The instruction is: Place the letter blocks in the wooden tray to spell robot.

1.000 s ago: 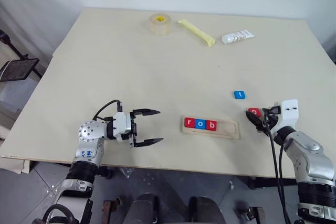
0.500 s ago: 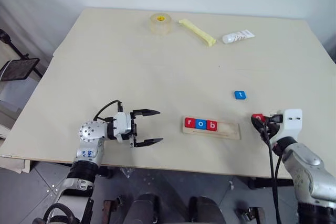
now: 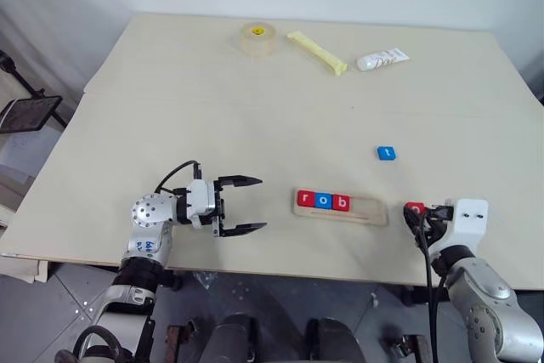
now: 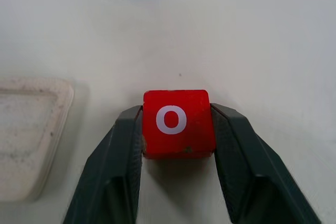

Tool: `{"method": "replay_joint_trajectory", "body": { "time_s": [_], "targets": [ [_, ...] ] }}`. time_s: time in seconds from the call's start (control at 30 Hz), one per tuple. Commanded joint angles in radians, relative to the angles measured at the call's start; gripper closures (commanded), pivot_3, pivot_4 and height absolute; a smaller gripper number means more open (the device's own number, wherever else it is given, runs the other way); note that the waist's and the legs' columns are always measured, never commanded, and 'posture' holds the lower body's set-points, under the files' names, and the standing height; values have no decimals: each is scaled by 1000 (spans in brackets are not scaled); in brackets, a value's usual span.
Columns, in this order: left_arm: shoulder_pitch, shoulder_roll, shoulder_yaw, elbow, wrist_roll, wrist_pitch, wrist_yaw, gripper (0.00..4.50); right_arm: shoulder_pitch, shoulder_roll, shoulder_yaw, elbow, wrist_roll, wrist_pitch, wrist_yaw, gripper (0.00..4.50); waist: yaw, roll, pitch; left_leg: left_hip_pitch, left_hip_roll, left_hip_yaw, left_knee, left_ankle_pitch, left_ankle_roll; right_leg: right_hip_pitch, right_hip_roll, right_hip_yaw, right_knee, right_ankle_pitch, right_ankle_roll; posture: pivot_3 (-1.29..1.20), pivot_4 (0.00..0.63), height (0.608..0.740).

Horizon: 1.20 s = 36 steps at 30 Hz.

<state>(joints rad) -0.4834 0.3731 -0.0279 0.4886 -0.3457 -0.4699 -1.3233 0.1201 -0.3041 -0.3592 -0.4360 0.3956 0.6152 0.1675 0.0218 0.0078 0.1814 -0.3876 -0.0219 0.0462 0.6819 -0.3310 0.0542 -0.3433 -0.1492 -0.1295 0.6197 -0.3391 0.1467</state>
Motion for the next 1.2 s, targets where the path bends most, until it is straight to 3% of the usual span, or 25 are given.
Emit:
{"method": "replay_joint_trajectory", "body": {
  "time_s": [0.03,0.17,0.27,0.43,0.53,0.6,0.93,1.2],
  "targets": [
    [-1,5,2,-21,-7,0,0,0,5,-34,-39,-19,11,-28,32,1331,0,0,0,0,0,0,0,0,0,0,0,0,0,0,0,0,150,740],
    [14,9,3,-42,-9,7,5,0,41,-131,-49,-51,26,-10,126,26,1,0,0,0,0,0,0,0,0,0,0,0,0,0,0,0,150,740],
    [18,9,3,-48,-8,10,9,0,67,-247,-51,-61,46,-9,246,26,1,0,0,0,0,0,0,0,0,0,0,0,0,0,0,0,150,740],
    [16,2,0,-39,-4,6,13,0,100,-560,-37,25,50,-88,618,26,1,0,0,0,1,1,0,0,0,1,0,0,-3,0,0,0,150,740],
    [11,-7,-4,-37,0,5,22,0,21,-747,44,197,-13,-221,838,26,1,0,0,0,1,3,0,0,1,3,0,-1,-9,0,0,0,150,740],
    [13,-9,-5,-40,1,5,26,0,-54,-800,108,305,-53,-304,927,26,1,-1,0,0,1,3,0,0,1,4,0,-1,-10,0,0,0,150,740],
    [77,4,-8,-130,0,22,67,0,-558,-767,457,864,-308,-653,1185,26,-1,-1,1,-1,2,2,1,0,1,3,0,-4,-9,0,0,0,150,740],
    [131,34,0,-194,-2,44,105,0,-682,-719,514,1030,-364,-737,1253,26,-1,-1,1,-2,2,1,1,0,1,4,0,-4,-9,0,0,0,150,740]
  ]
}}
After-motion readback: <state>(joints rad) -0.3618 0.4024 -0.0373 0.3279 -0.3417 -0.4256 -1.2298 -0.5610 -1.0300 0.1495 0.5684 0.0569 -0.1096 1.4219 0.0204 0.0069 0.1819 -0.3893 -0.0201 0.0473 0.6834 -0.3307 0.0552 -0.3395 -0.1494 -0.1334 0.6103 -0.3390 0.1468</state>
